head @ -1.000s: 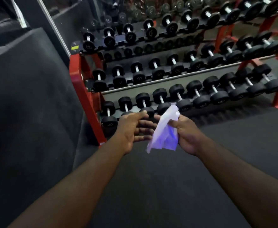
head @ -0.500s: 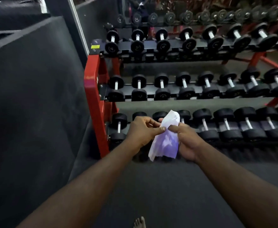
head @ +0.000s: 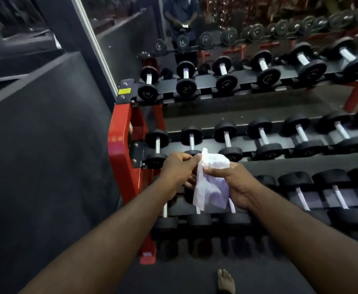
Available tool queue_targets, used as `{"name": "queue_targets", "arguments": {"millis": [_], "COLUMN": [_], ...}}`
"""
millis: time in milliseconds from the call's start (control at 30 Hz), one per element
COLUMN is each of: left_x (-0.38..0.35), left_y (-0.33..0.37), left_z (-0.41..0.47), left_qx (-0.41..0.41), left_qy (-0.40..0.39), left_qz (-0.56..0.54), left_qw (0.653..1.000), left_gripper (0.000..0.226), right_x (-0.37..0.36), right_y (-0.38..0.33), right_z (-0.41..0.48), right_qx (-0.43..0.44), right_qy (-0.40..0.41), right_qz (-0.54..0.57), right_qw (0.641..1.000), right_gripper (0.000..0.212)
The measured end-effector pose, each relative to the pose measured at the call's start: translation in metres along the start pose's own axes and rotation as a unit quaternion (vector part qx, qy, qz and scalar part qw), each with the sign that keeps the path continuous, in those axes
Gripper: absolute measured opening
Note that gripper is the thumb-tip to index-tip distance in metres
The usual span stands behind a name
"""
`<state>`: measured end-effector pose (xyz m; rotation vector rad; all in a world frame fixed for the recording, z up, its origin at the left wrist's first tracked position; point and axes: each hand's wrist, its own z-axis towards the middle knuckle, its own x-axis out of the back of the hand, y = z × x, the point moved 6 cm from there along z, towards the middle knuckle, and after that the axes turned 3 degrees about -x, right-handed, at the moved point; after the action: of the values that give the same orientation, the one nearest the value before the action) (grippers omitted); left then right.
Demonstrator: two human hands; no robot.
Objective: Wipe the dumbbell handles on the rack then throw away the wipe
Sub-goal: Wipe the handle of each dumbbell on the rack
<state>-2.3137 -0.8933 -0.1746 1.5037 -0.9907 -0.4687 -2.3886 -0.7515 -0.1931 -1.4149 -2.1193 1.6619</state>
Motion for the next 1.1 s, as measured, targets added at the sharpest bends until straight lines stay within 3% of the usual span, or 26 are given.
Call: {"name": "queue_targets", "arguments": {"millis": [133, 433, 733, 933, 1100], "left_x": [0.028, 0.087, 0.17, 0.247, 0.3], "left_y": [0.004, 0.037, 0.041, 0.043, 0.027], "left_z": [0.073, 0.203, 0.339, 0.442, 0.538], "left_qx": [0.045, 0.021, -0.029, -0.077, -0.126], "left_qy": [0.048, 0.106, 0.162, 0.209, 0.197], "left_qz": [-0.01, 0.036, 0.045, 0.124, 0.181], "left_qw": [0.998, 0.994, 0.985, 0.967, 0.955], "left_gripper": [0.032, 0.024, 0.016, 0.014, 0.042], "right_x": [0.007, -0.024, -0.067, -0.128, -0.166], "right_y": [-0.039, -0.117, -0.167, -0.197, -0.223], "right_z": [0.084, 0.236, 0.367, 0.465, 0.554], "right_qx": [-0.034, -0.023, 0.0, 0.054, 0.106], "right_qy": [0.026, 0.012, 0.019, 0.047, 0.082], "right_qz": [0.017, -0.013, -0.099, -0.174, -0.18], "right_qw": [0.999, 1.0, 0.995, 0.982, 0.975], "right_gripper": [0.03, 0.031, 0.027, 0.023, 0.024]}}
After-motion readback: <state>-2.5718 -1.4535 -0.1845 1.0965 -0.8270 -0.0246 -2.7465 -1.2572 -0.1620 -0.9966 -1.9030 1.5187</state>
